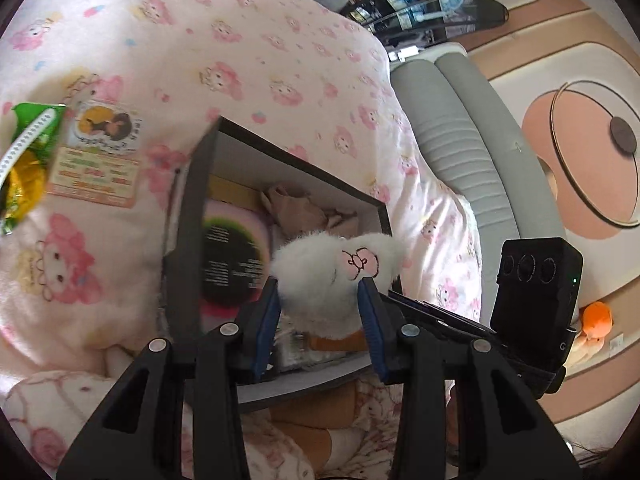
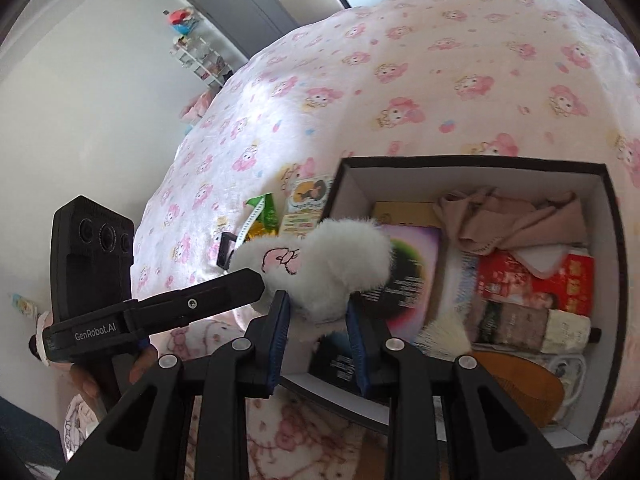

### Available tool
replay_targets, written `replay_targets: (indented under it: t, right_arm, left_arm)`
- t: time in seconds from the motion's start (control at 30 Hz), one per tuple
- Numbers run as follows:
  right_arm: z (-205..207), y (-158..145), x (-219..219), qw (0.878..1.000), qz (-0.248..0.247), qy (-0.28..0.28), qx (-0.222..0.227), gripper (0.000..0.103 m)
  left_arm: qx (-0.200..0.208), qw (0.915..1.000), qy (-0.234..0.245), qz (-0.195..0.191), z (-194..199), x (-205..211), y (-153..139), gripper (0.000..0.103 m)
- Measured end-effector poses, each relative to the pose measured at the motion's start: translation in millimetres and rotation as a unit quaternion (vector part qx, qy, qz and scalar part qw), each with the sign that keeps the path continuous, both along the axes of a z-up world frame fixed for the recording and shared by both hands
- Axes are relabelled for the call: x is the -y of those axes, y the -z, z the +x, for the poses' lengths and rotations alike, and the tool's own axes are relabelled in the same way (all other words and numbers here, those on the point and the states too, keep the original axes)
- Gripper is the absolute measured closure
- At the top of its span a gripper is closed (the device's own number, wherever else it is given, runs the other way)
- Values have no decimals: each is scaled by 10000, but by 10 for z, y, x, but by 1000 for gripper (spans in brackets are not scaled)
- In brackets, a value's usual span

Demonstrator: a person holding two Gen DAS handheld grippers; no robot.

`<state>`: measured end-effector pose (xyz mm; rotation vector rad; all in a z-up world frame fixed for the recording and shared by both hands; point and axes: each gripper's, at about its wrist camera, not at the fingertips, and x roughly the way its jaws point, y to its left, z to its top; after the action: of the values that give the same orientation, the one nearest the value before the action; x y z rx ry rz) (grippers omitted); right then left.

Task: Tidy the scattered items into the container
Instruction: 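Carry the white plush over the box with the left gripper, then lower the plush into the box and open the left gripper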

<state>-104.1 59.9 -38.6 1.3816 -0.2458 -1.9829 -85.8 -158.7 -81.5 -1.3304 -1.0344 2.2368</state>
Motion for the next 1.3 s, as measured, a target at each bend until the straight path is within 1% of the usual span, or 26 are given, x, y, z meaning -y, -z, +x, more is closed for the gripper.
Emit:
replay_targets:
  t: [0.13, 0.2, 0.27, 0.33, 0.4, 0.47, 0.53, 0.6, 0.67, 0.7, 0.8, 0.87, 0.93, 1.0, 1.07, 1.13, 1.17, 1.23, 1.3]
  right_arm:
    - [-102, 188, -524, 9981, 101, 598, 113, 78]
    - [-170, 296, -696, 9964, 159, 819, 176, 78]
    - [-249, 387, -823, 9952, 140, 934, 249, 78]
    - [-338, 478, -887, 9943, 282, 989, 273, 78]
    - [-429, 556, -945, 9934, 440, 1018, 286, 78]
    - [-522, 653, -1004, 9924, 501, 1051, 407, 78]
    - [-580, 758, -1062, 9913, 495, 1072, 589, 78]
    - [-597, 817, -1093, 9906, 484, 1090, 670, 79]
    - [-586, 802, -1087, 9908, 487, 1077, 653, 79]
    - [-578, 777, -1086, 9903, 547, 1124, 612, 79]
    - [-531, 637, -1114, 9893, 667, 1272, 263, 79]
    - [-509, 567, -1133, 9887, 639, 1349, 126, 79]
    - [-527, 558, -1126, 9884, 676, 1356, 81, 79]
    - [-548, 580, -1111, 9869, 799, 1400, 62, 79]
    - [-555, 584, -1108, 9840, 939, 1516, 3, 79]
    - [-545, 563, -1121, 9810, 1034, 1641, -73, 79]
    - [-534, 550, -1131, 9801, 1069, 1671, -102, 79]
    - [-513, 511, -1178, 9789, 1152, 1679, -156, 79]
    - [-488, 484, -1211, 9767, 1259, 1724, -224, 79]
  left_arm:
    - [254, 9982, 542, -14, -440, -480, 121, 65]
    - [311, 9966, 753, -147, -616, -676, 151, 65]
    - [371, 9943, 947, -305, -800, -849, 186, 65]
    - [432, 9920, 1082, -495, -945, -982, 250, 65]
    - [482, 9909, 1150, -501, -1029, -1065, 349, 65]
    - [577, 9914, 1099, -423, -1054, -1087, 494, 65]
    - [755, 9912, 1021, -384, -1032, -1065, 651, 65]
    - [915, 9899, 975, -475, -1023, -1051, 762, 65]
    - [963, 9895, 866, -646, -997, -1004, 798, 65]
    - [945, 9902, 791, -654, -981, -972, 800, 65]
    - [779, 9939, 536, -564, -938, -874, 749, 65]
    - [653, 9947, 349, -709, -918, -843, 718, 65]
    - [623, 9945, 292, -785, -927, -862, 742, 65]
    - [694, 9947, 316, -686, -969, -919, 805, 65]
    - [716, 9942, 613, -523, -1009, -1035, 822, 65]
    - [616, 9931, 938, -331, -999, -1153, 784, 65]
    - [556, 9930, 997, -294, -978, -1179, 750, 65]
    - [399, 9944, 904, -381, -935, -1149, 668, 65]
    - [357, 9962, 649, -455, -913, -1044, 632, 65]
